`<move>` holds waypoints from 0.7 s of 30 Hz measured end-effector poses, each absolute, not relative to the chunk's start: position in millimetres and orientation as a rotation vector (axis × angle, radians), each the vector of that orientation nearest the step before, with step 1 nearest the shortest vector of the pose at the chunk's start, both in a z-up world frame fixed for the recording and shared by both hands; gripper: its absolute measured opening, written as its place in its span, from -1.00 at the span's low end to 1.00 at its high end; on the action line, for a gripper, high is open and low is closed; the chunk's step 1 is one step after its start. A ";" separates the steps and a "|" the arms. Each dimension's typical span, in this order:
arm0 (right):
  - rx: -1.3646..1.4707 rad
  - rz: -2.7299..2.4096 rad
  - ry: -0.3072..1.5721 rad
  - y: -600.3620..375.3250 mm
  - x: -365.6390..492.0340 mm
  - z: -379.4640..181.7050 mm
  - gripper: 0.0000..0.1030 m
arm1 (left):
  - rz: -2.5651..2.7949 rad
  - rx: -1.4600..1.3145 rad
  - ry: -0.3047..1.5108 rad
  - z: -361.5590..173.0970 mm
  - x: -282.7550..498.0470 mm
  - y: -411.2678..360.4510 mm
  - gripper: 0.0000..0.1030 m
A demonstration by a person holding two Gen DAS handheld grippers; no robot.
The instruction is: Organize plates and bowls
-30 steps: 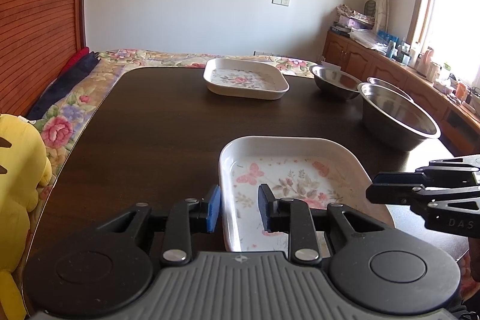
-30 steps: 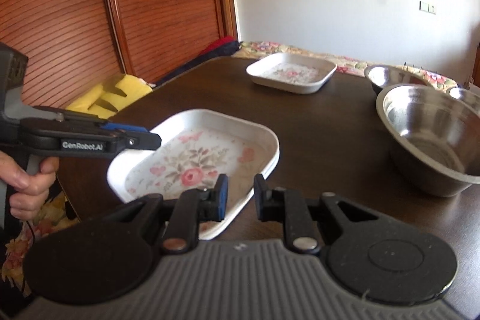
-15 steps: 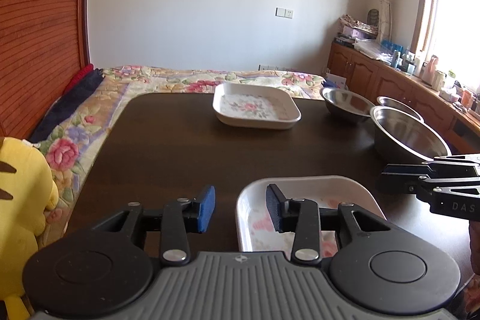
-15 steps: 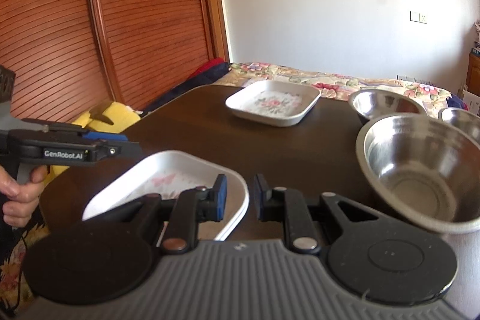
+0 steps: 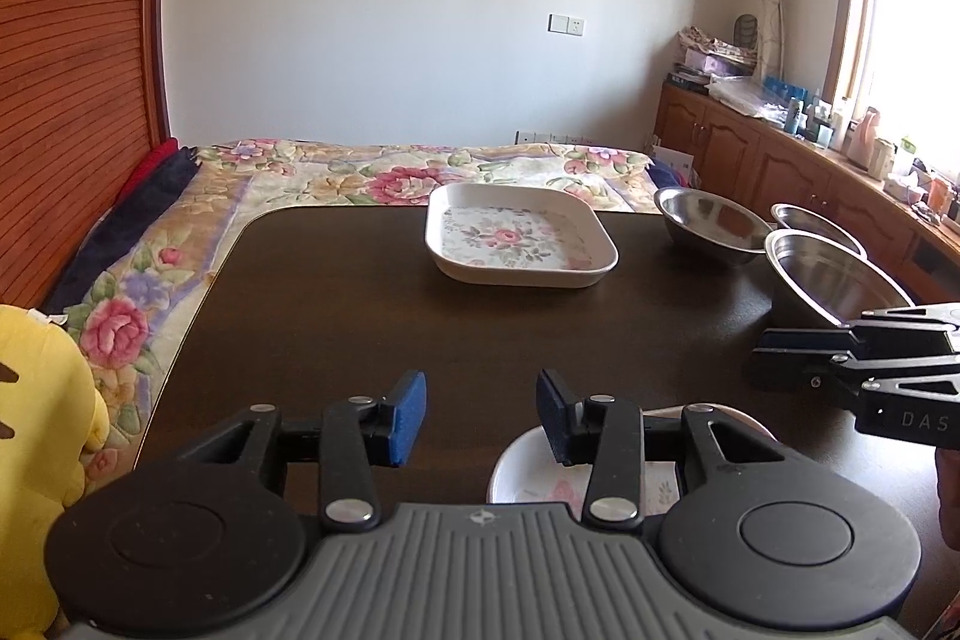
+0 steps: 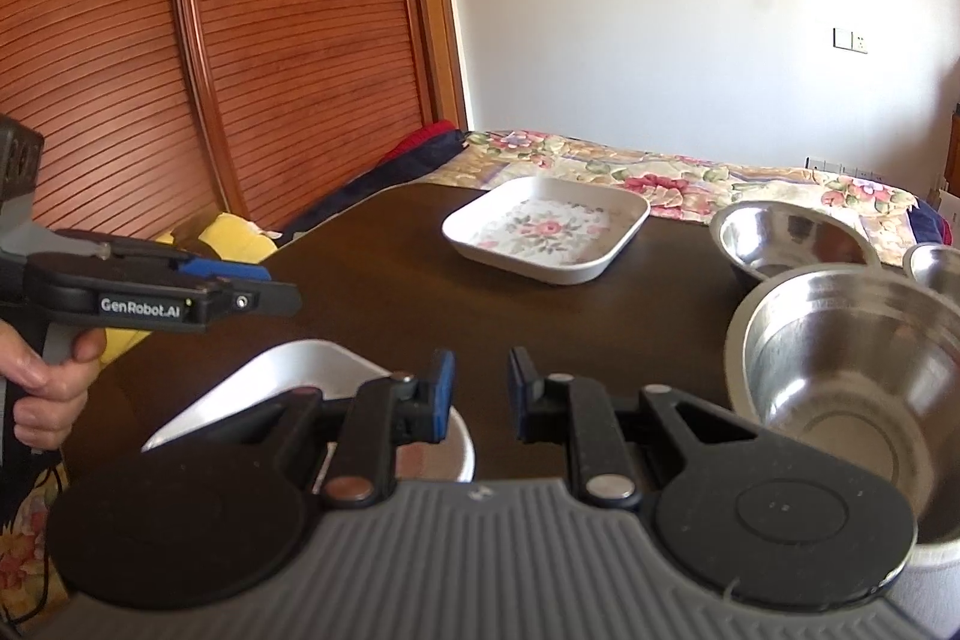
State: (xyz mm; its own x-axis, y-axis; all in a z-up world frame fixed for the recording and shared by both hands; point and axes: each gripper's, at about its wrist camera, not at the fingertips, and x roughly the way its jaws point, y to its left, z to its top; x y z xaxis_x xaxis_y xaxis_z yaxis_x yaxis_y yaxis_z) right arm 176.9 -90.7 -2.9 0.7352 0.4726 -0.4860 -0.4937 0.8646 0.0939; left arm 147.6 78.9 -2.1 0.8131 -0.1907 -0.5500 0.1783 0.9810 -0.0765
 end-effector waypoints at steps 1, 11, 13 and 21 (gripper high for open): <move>-0.045 0.529 0.521 -90.8 179.5 -1.2 -0.59 | -0.196 -0.017 0.589 -2.0 150.4 78.6 -0.12; -0.131 0.533 0.489 -87.3 215.4 28.1 -0.03 | -0.190 0.007 0.542 15.0 184.3 80.4 0.27; -0.166 0.533 0.493 -83.7 224.0 31.7 0.02 | -0.193 0.016 0.527 19.3 193.8 80.6 0.30; -0.253 0.525 0.544 -71.3 260.6 32.7 0.02 | -0.218 0.046 0.522 24.3 238.6 81.0 0.30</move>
State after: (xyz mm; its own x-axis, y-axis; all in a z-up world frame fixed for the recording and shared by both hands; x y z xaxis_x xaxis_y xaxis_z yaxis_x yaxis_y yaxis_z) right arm 260.6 -71.3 32.7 0.7290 0.4057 -0.5513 -0.5364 0.8389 -0.0920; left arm 238.6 81.0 24.3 0.8443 -0.1946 -0.4992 0.2178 0.9759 -0.0121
